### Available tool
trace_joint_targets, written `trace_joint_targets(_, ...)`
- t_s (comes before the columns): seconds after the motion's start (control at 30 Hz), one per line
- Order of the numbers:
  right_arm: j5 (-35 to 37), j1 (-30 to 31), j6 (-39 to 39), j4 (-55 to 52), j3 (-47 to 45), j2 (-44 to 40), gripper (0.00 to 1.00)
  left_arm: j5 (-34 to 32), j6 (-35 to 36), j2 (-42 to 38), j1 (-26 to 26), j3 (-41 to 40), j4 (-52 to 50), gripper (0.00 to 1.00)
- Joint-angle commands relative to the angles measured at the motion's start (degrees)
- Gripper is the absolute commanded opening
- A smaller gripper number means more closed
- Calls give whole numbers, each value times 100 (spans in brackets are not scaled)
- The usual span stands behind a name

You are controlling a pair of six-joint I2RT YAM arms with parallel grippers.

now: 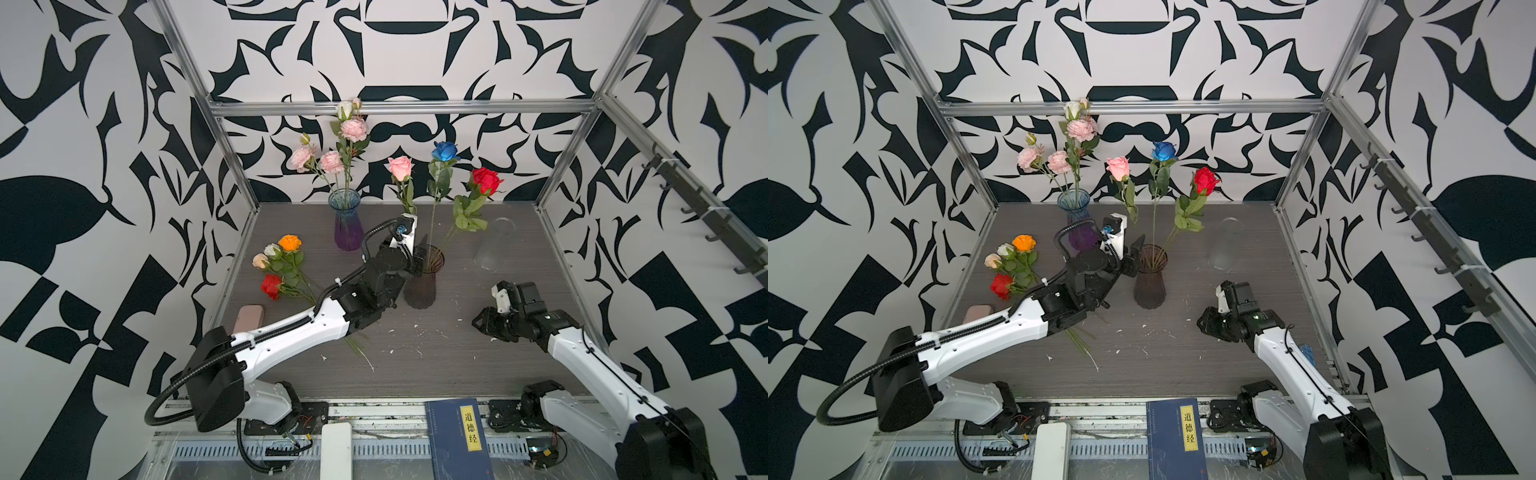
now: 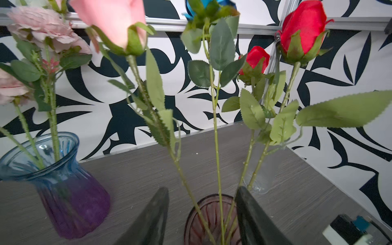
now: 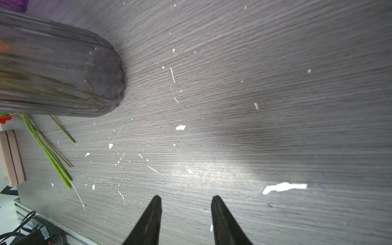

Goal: Arrange flowers in a vase
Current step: Place the flower in the vase.

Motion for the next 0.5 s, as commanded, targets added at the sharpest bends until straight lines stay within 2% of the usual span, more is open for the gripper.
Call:
trace_joint_targets(0.0, -148, -19, 52, -132, 453, -169, 43, -161, -196, -697, -2, -290, -206, 55)
trace_joint_targets(0.1, -431, 19, 335, -100, 741, -161, 43, -211, -88, -1360, 10, -602, -582, 61)
trace_joint_targets(0.23, -531, 421, 852, -20, 1277, -143, 36, 443, 298, -2408, 24, -1052, -1146, 62)
trace_joint_targets(0.37, -325, 1022, 1295, 6, 1911, 113, 36, 832, 74, -3404, 28, -930, -2397, 62)
trace_joint_targets(0.47, -498, 1246, 1718, 298, 2118, 426, 36, 851, -76, -3890, 28, -605, -3277, 62)
